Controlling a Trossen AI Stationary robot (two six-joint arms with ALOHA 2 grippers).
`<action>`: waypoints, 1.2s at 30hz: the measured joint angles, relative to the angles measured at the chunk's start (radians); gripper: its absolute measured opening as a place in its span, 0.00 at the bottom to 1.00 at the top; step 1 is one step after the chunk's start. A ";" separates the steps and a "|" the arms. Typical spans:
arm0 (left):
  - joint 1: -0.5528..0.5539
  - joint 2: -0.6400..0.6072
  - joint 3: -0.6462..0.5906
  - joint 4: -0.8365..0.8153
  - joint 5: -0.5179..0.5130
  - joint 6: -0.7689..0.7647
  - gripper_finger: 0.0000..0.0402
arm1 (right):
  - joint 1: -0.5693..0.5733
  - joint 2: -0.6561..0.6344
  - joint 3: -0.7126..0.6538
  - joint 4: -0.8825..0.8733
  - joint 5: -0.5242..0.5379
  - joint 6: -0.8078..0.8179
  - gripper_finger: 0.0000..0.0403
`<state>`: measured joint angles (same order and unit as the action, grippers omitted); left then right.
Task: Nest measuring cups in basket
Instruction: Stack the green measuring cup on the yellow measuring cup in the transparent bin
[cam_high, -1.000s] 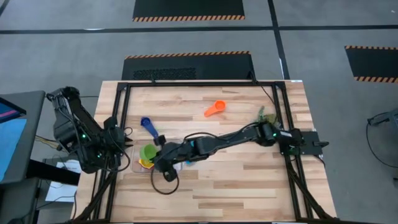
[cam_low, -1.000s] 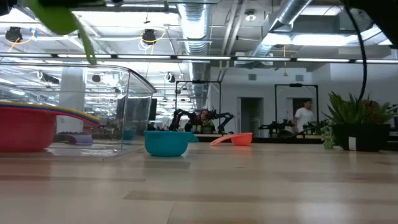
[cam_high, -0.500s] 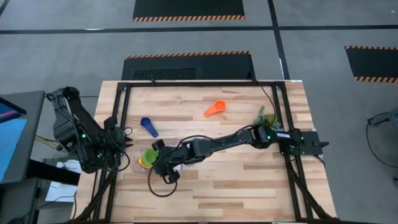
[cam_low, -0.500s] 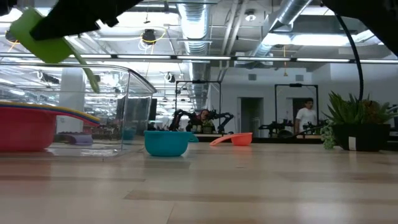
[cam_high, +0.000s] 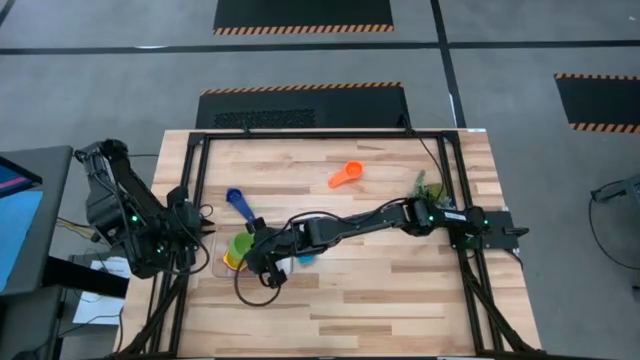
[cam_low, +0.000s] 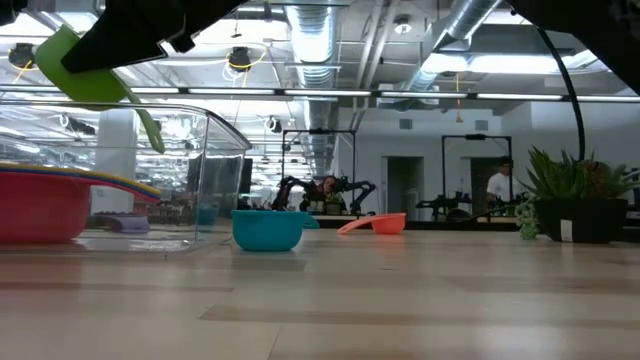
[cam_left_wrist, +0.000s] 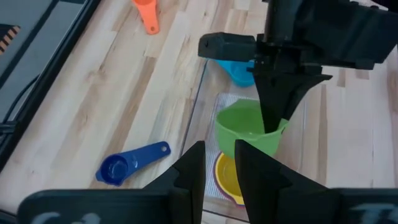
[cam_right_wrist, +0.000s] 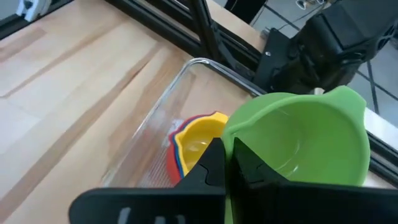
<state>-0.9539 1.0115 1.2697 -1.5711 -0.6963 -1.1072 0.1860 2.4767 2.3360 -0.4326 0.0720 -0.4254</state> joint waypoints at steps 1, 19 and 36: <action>0.000 0.000 0.000 0.000 -0.001 -0.001 0.19 | 0.000 0.000 0.000 0.000 -0.006 0.016 0.02; 0.000 0.157 -0.019 0.153 0.163 0.303 0.25 | 0.004 0.000 0.000 -0.033 -0.050 0.060 0.02; 0.001 0.369 -0.019 0.061 0.027 0.772 0.41 | 0.050 0.000 -0.002 0.069 -0.077 0.054 0.02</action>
<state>-0.9527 1.3809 1.2510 -1.5105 -0.6696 -0.3348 0.2356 2.4767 2.3338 -0.3636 -0.0051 -0.3710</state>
